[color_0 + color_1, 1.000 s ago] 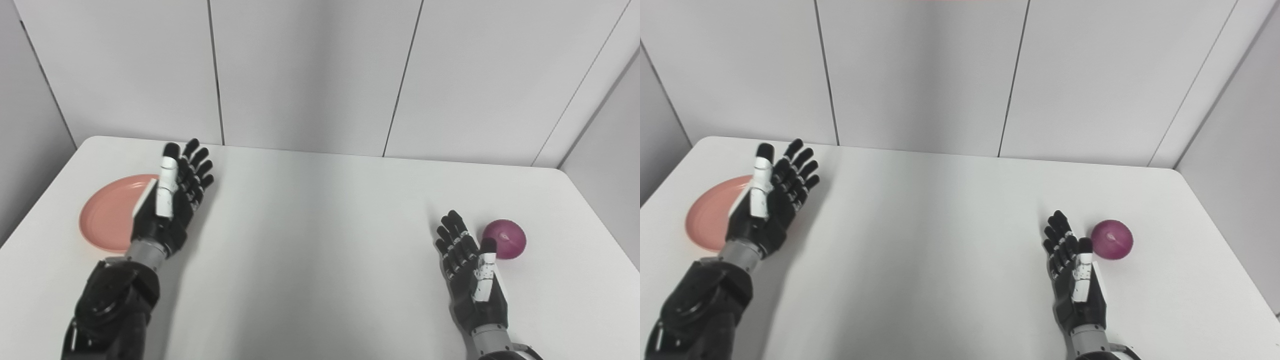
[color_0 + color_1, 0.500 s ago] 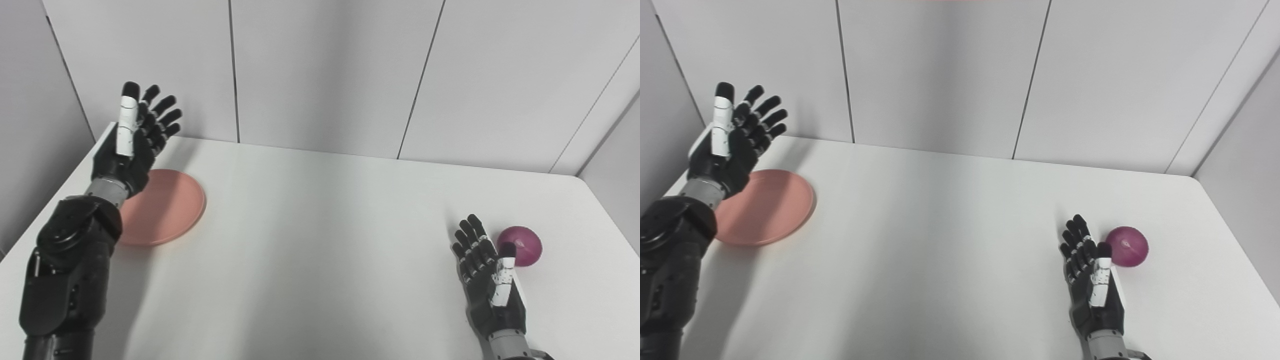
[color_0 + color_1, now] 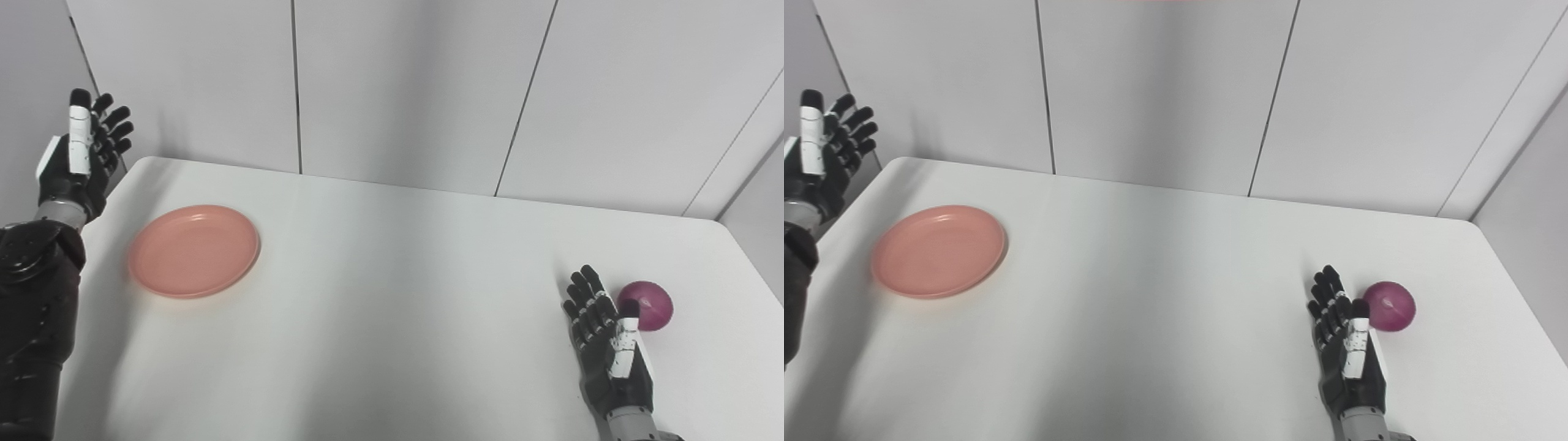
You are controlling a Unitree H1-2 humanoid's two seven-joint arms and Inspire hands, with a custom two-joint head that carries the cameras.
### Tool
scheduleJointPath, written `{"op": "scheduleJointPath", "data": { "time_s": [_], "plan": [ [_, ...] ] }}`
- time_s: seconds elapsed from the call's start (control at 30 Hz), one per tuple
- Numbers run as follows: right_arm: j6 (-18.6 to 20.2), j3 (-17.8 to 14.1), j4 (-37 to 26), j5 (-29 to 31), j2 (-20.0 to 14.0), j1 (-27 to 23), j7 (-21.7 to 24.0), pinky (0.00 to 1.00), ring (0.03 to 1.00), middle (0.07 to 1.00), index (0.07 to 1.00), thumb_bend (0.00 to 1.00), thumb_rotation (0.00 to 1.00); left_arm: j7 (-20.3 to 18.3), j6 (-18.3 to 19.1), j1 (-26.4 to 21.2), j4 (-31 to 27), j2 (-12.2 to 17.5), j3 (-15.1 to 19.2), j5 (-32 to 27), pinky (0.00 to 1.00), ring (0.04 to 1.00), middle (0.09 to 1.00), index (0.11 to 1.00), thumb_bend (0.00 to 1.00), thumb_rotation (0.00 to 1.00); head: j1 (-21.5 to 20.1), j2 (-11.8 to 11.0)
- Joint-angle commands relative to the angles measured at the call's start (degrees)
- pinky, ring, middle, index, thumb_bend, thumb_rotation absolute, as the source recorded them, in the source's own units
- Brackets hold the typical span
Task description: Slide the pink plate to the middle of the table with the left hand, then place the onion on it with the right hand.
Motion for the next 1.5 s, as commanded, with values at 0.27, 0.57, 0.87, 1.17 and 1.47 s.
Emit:
{"op": "scheduleJointPath", "data": {
  "time_s": [0.27,0.57,0.87,1.17,1.47],
  "plan": [
    [-1.6,-0.3,4.1,0.1,0.8,4.2,0.7,1.0,0.991,0.963,0.973,0.91,1.0,-1.5,-11.5,-6.3,16.6,4.9,0.1,2.0,0.95,0.898,0.896,0.897,1.0,0.97,-0.1,0.2],
    [-1.6,-0.2,3.6,-0.2,0.9,4.5,0.6,1.0,0.99,0.959,0.97,0.91,1.0,-4.5,-20.0,-9.0,31.8,5.1,0.6,1.1,0.77,0.78,0.812,0.865,1.0,0.92,-0.4,0.6],
    [-1.4,-0.3,3.4,0.2,1.0,4.5,0.7,1.0,0.992,0.957,0.966,0.91,1.0,-5.1,-27.0,-10.5,42.0,5.3,0.1,1.2,0.7,0.736,0.787,0.842,1.0,0.89,-0.4,0.7],
    [-1.1,-0.3,2.8,0.1,1.1,4.6,0.4,1.0,0.984,0.949,0.962,0.9,1.0,-7.0,-28.2,-8.9,44.1,4.0,0.7,-0.7,0.63,0.686,0.772,0.844,1.0,0.87,-0.7,1.2],
    [-0.6,-0.2,2.3,0.1,1.4,4.7,0.1,1.0,0.986,0.947,0.963,0.91,1.0,-8.6,-29.9,-7.3,44.0,2.9,0.5,-1.1,0.62,0.693,0.773,0.864,0.98,0.87,-1.1,1.5]
  ]
}}
